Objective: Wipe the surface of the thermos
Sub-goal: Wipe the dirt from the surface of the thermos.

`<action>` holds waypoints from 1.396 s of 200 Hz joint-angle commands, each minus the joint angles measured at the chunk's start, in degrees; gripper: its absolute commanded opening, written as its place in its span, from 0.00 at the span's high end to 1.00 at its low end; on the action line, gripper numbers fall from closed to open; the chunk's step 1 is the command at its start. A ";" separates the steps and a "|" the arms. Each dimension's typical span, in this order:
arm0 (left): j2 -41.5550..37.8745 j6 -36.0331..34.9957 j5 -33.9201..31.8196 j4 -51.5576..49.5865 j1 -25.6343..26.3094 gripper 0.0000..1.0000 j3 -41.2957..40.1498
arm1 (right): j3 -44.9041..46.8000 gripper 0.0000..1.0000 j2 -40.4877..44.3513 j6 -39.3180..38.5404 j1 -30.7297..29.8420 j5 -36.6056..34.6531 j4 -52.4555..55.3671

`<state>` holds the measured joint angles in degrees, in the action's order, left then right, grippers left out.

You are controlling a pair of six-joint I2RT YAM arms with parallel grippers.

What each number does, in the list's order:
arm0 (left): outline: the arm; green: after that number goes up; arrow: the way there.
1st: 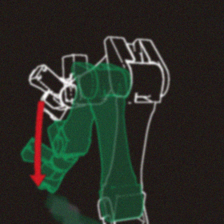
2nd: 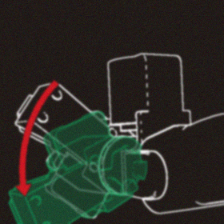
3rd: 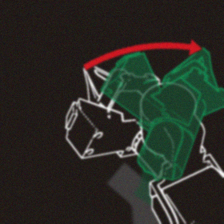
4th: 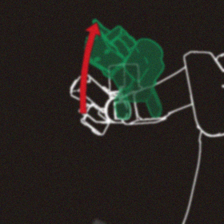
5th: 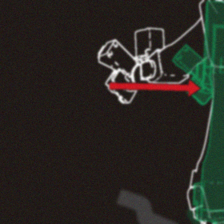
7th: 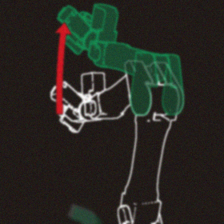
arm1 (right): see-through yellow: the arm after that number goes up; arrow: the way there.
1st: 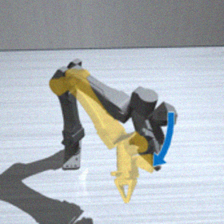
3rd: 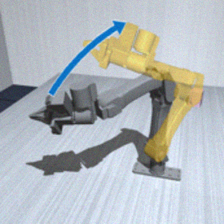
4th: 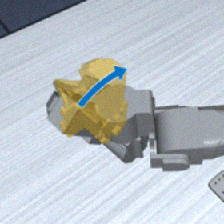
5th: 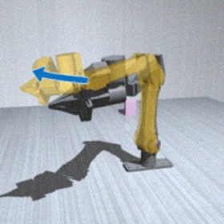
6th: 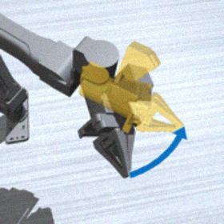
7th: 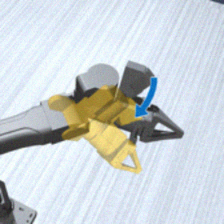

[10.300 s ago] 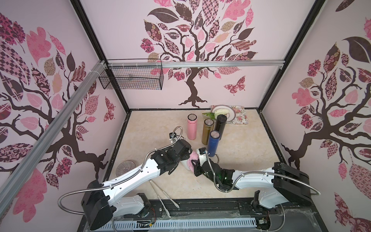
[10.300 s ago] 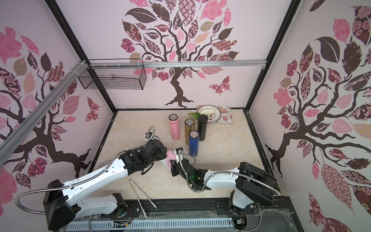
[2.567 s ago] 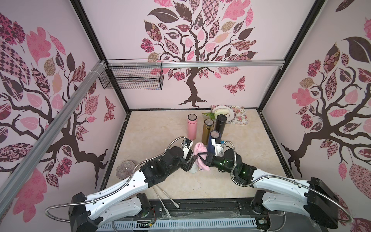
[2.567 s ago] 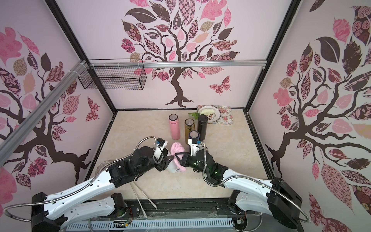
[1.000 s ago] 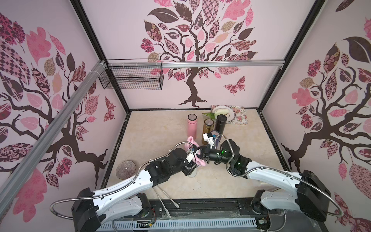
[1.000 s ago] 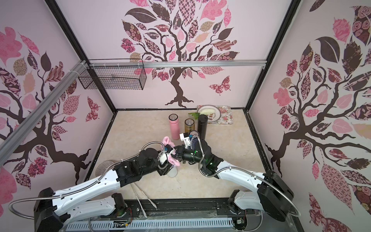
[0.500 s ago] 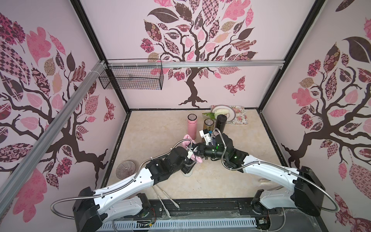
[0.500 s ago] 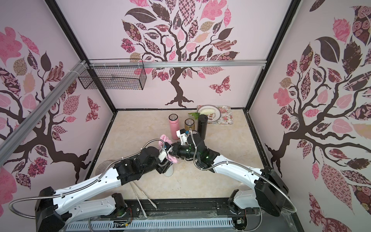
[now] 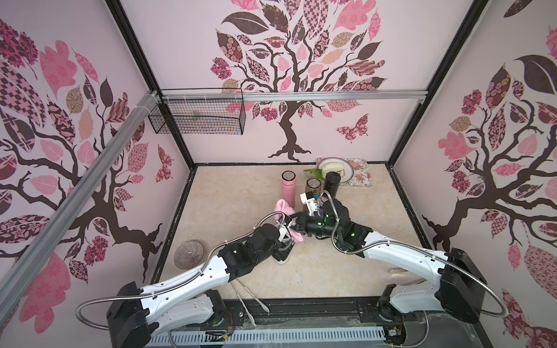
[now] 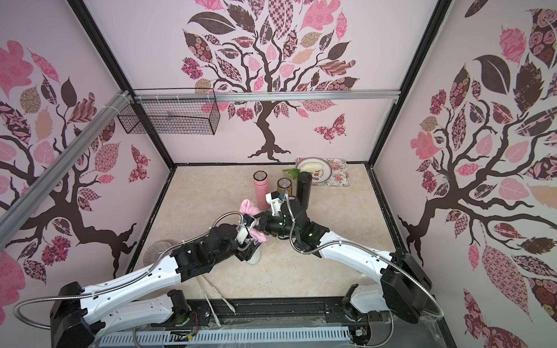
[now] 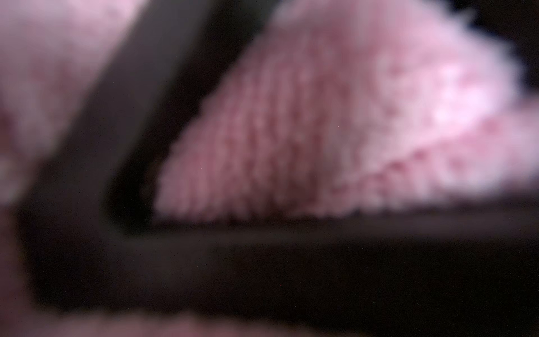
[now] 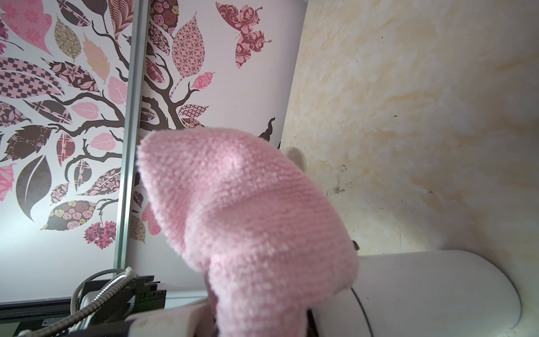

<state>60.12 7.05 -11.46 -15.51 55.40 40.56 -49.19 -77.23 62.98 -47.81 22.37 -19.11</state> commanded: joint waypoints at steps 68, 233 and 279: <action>-0.44 1.61 -2.42 7.55 0.07 1.00 -5.48 | -1.51 1.00 3.41 -9.26 -0.20 0.37 20.40; 1.90 3.21 0.36 9.34 0.06 1.00 -5.21 | -9.75 1.00 -0.65 -15.68 -0.18 -8.23 19.73; 3.04 3.38 0.44 10.41 -0.03 1.00 -5.45 | -2.76 1.00 8.54 -16.05 -0.18 -0.58 26.71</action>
<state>61.76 9.28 -11.75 -4.51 55.33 37.04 -54.92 -73.52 47.94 -47.59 17.32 -0.32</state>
